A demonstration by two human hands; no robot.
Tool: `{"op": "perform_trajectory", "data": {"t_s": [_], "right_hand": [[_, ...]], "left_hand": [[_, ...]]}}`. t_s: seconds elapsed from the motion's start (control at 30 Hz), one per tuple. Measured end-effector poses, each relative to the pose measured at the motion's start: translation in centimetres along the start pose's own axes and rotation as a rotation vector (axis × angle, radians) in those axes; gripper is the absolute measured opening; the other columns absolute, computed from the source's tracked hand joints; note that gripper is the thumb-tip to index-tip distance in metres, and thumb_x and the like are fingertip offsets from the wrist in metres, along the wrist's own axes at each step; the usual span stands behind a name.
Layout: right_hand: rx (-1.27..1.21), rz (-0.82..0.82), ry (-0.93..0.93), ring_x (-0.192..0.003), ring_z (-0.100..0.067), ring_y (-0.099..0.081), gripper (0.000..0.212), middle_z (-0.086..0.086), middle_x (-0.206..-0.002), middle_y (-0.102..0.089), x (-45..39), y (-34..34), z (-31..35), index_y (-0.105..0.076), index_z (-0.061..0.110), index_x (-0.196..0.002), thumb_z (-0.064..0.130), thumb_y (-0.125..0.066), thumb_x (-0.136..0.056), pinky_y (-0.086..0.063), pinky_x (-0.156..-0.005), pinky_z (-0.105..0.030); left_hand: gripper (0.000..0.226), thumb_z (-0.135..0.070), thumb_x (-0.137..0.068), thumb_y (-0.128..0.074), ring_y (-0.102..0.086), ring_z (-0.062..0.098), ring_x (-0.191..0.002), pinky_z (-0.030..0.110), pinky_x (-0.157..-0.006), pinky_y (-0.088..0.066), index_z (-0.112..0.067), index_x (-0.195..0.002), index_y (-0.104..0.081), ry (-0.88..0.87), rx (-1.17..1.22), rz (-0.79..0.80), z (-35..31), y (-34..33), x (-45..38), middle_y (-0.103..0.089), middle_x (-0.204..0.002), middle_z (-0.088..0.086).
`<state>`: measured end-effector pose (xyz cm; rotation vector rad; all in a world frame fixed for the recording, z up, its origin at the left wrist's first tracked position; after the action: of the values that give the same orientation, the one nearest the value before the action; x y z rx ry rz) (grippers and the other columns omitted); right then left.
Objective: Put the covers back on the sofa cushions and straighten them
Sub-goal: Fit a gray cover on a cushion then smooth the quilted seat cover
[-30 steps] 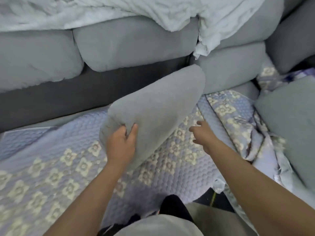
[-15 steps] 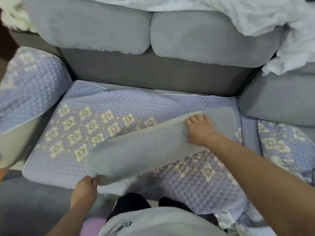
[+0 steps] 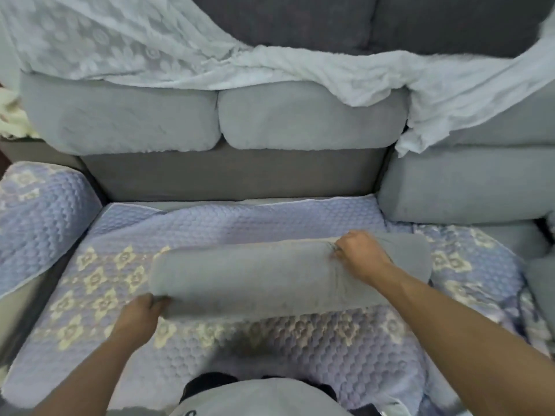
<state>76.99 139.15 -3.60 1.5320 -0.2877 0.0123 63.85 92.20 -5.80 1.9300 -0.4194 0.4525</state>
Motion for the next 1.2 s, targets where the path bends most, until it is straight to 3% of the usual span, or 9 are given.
{"op": "perform_trajectory", "data": {"t_s": [0.17,0.3,0.37,0.47,0.6,0.77,0.9,1.03,1.2], "right_hand": [[0.102,-0.017,-0.376,-0.092,-0.031,-0.067,0.023,-0.011,-0.096,-0.073,10.9,5.5,-15.4,-0.073,0.017,-0.086,0.034,-0.061,-0.093,-0.05,-0.078,-0.036],[0.247,-0.024,-0.811,-0.107,-0.033,-0.063,0.03,-0.013,-0.113,-0.069,22.7,9.2,-28.0,-0.07,0.014,-0.11,0.032,-0.048,-0.1,-0.048,-0.087,-0.036],[0.272,-0.054,-1.101,-0.118,-0.039,-0.054,0.033,-0.018,-0.127,-0.059,27.7,9.5,-31.9,-0.058,0.011,-0.126,0.022,-0.045,-0.098,-0.042,-0.1,-0.042],[0.106,0.042,-1.202,-0.131,-0.043,-0.038,0.043,-0.019,-0.147,-0.037,27.7,6.5,-31.2,-0.038,0.014,-0.142,0.022,-0.039,-0.099,-0.033,-0.108,-0.047],[-0.186,0.229,-0.964,-0.139,-0.041,-0.03,0.05,-0.017,-0.154,-0.028,21.7,2.4,-24.9,-0.033,0.015,-0.148,0.022,-0.041,-0.099,-0.029,-0.112,-0.049],[-0.252,0.421,-0.826,-0.138,-0.037,-0.036,0.052,-0.015,-0.151,-0.039,16.9,0.0,-20.0,-0.042,0.015,-0.147,0.029,-0.044,-0.097,-0.034,-0.114,-0.047],[-0.143,0.469,-0.655,-0.135,-0.032,-0.044,0.045,-0.014,-0.148,-0.046,10.5,1.3,-14.6,-0.047,0.007,-0.142,0.023,-0.045,-0.1,-0.034,-0.114,-0.04],[-0.116,0.471,-0.49,-0.131,-0.031,-0.048,0.042,-0.014,-0.147,-0.046,1.8,2.1,-5.7,-0.046,0.009,-0.141,0.021,-0.039,-0.102,-0.04,-0.108,-0.038],[-0.145,0.427,-0.285,-0.122,-0.032,-0.054,0.038,-0.014,-0.139,-0.053,-8.1,3.6,8.9,-0.054,0.01,-0.132,0.02,-0.041,-0.099,-0.047,-0.1,-0.036]], "left_hand": [[0.025,-0.03,-0.102,-0.054,-0.056,0.028,-0.087,0.033,-0.074,-0.037,-0.01,-0.092,-0.064,-0.363,-0.104,0.098,-22.4,-1.9,-1.4,-0.067,-0.098,0.014],[0.026,-0.03,-0.103,-0.048,-0.062,0.031,-0.104,0.037,-0.084,-0.048,-0.011,-0.117,-0.06,-0.508,0.138,0.239,-39.2,-8.9,2.5,-0.065,-0.118,0.012],[0.052,-0.029,-0.104,-0.046,-0.053,0.029,-0.124,0.037,-0.094,-0.044,-0.019,-0.153,-0.033,-0.545,0.132,0.416,-44.8,-13.6,6.7,-0.05,-0.142,0.005],[0.066,-0.025,-0.105,-0.045,-0.036,0.028,-0.143,0.027,-0.106,-0.032,-0.015,-0.16,-0.008,-0.639,-0.126,0.538,-46.7,-19.7,13.3,-0.028,-0.161,0.01],[0.055,-0.026,-0.106,-0.041,-0.035,0.026,-0.144,0.027,-0.11,-0.031,-0.012,-0.156,-0.024,-0.568,-0.346,0.636,-38.8,-23.1,14.2,-0.029,-0.161,0.008],[0.051,-0.026,-0.102,-0.052,-0.055,0.027,-0.123,0.028,-0.096,-0.046,-0.01,-0.149,-0.041,-0.207,-0.276,0.443,-24.7,-16.5,7.4,-0.044,-0.151,0.013],[0.043,-0.021,-0.106,-0.044,-0.051,0.03,-0.129,0.033,-0.102,-0.041,-0.003,-0.145,-0.045,-0.007,-0.278,0.321,-14.3,-8.2,4.6,-0.045,-0.149,0.015],[0.035,-0.016,-0.105,-0.044,-0.054,0.02,-0.087,0.038,-0.089,-0.049,0.0,-0.135,-0.053,0.16,-0.164,0.248,-3.5,-3.2,3.3,-0.061,-0.12,0.011],[0.011,-0.012,-0.1,-0.051,-0.049,0.016,-0.078,0.032,-0.075,-0.05,-0.008,-0.106,-0.059,0.303,0.042,0.16,8.6,1.1,1.1,-0.06,-0.109,0.011]]}}
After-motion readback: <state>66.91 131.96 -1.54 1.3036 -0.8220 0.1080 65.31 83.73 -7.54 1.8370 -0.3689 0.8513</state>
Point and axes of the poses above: each hand's wrist, its own x-axis away from the middle knuckle, its own y-axis out of the back of the hand, z = x × y, the point moved 4 cm from there along -x, towards the middle knuckle
